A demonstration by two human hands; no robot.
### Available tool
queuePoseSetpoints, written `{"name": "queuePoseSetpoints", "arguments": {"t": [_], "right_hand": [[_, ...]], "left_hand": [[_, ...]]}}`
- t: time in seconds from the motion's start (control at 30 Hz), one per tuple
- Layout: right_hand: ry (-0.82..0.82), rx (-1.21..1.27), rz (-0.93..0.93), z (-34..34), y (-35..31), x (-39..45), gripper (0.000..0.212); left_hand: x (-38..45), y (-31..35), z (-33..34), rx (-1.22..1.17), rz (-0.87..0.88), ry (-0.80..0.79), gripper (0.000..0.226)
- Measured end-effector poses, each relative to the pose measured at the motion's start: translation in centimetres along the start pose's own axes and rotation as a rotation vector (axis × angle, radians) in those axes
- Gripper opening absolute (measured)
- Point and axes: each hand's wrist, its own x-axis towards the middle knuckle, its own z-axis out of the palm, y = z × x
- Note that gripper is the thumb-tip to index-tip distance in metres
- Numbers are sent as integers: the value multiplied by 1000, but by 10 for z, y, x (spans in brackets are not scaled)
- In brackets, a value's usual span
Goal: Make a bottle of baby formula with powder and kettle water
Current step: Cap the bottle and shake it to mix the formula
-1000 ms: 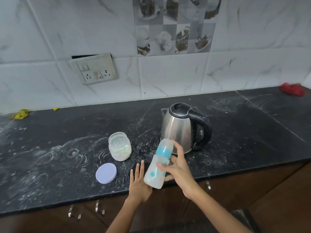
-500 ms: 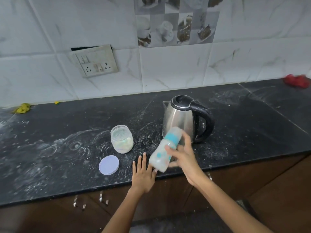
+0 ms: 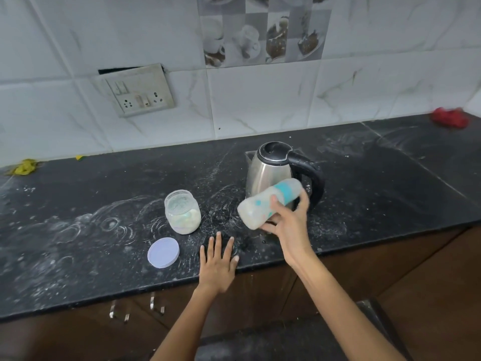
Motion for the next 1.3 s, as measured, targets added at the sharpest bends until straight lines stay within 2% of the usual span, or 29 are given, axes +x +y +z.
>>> {"name": "queuePoseSetpoints", "arguments": {"t": [0.07, 0.13, 0.23, 0.27, 0.33, 0.37, 0.53, 0.6, 0.67, 0.73, 0.77, 0.83, 0.9, 0.93, 1.03, 1.17, 1.27, 1.3], "right_hand": [[-199, -232, 88, -2, 6, -13, 71], [-319, -334, 180, -2, 11, -29, 70], [-246, -159, 223, -6, 9, -24, 64], [-233, -85, 236, -4, 4, -22, 60], [-220, 45, 281, -1, -3, -18, 51], [-221, 92, 311, 0, -7, -18, 48], [-291, 144, 394, 0, -23, -19, 42], [-325, 82, 363, 0, -29, -20, 43], [-329, -156, 262, -4, -34, -20, 50], [-315, -419, 123, -8, -38, -20, 64], [-304, -470, 60, -7, -40, -18, 74], [-230, -384, -33, -5, -38, -11, 92], [-193, -289, -48, -2, -27, -9, 96], [-229, -315, -16, -2, -18, -12, 96], [-344, -386, 55, -1, 5, -24, 92], [-145, -218, -27, -5, 6, -12, 85], [-294, -359, 70, -3, 14, -22, 85], [-290, -345, 63, -2, 14, -23, 83]], "left_hand": [[-2, -3, 0, 21, 54, 40, 80], [3, -5, 9, 27, 54, 8, 85], [2, -2, 3, -17, 42, 52, 73], [0, 2, -2, -38, 18, 39, 81], [1, 1, 3, 3, 17, 52, 116], [2, 2, 4, 22, 6, 59, 122], [2, 3, 2, 27, -14, 76, 100], [1, 3, 3, 7, -16, 91, 93], [0, 4, 2, -16, -13, 92, 91], [0, 5, 1, 2, -18, 91, 90], [-1, 5, 3, 14, -24, 90, 90], [0, 4, 3, 30, -24, 77, 92], [0, 4, -1, 35, -25, 63, 101], [0, 3, -1, 51, -28, 76, 100], [0, 1, 6, 75, -18, 88, 61], [3, 0, 14, 117, 17, 148, 66], [3, 0, 18, 116, 6, 161, 50], [4, 0, 18, 115, 7, 169, 49]]}}
